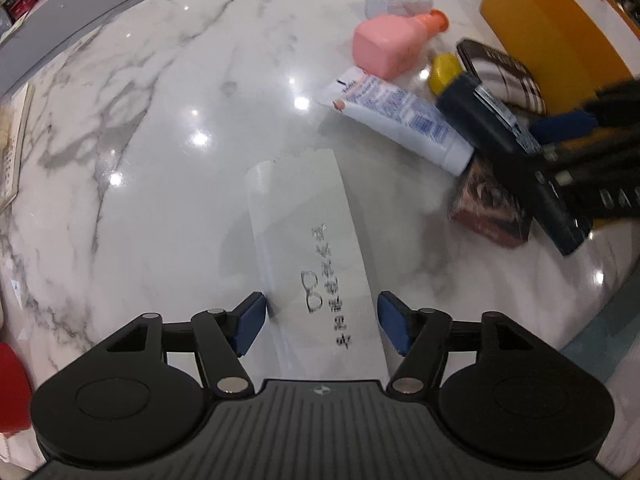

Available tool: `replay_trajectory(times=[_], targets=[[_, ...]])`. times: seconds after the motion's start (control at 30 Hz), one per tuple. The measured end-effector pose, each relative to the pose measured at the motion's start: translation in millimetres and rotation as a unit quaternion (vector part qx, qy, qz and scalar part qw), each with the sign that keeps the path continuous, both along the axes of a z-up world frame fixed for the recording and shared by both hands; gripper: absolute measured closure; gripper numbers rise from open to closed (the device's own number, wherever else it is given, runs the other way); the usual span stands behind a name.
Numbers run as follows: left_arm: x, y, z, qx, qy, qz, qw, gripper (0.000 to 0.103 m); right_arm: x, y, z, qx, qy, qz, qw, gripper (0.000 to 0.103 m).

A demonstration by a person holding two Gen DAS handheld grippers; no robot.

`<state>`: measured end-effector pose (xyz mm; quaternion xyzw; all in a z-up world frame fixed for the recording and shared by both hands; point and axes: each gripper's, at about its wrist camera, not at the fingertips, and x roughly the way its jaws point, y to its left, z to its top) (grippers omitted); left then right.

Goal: Organize rigid objects
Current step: 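Grasp the white box with the left tool while the right tool grasps the blue can, then carry the white box and blue can over the shoebox and lower them in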

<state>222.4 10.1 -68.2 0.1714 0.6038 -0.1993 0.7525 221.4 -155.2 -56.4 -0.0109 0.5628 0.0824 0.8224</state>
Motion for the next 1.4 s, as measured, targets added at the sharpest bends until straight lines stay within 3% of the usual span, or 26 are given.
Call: replay_trajectory(times=[0.37, 0.5, 0.73, 1.0, 1.4], targets=[[11, -3, -19, 0.004, 0.0, 0.027, 0.9996, 0.025, -1, -5, -11, 0.013, 0.011, -0.006, 1.0, 0.051], [12, -3, -19, -0.003, -0.009, 0.031, 0.9995, 0.032, 0, -3, -10, 0.009, 0.003, -0.002, 1.0, 0.06], [7, -2, -17, -0.013, -0.013, 0.04, 0.999, 0.033, -4, -2, -10, 0.002, -0.007, 0.002, 1.0, 0.061], [-8, -2, 9, -0.059, -0.035, 0.036, 0.997, 0.034, -16, 0, 4, 0.012, -0.029, 0.001, 1.0, 0.062], [-34, -17, 64, -0.075, -0.088, 0.023, 0.9931, 0.035, -40, -7, 53, 0.043, -0.087, -0.006, 0.995, 0.062]])
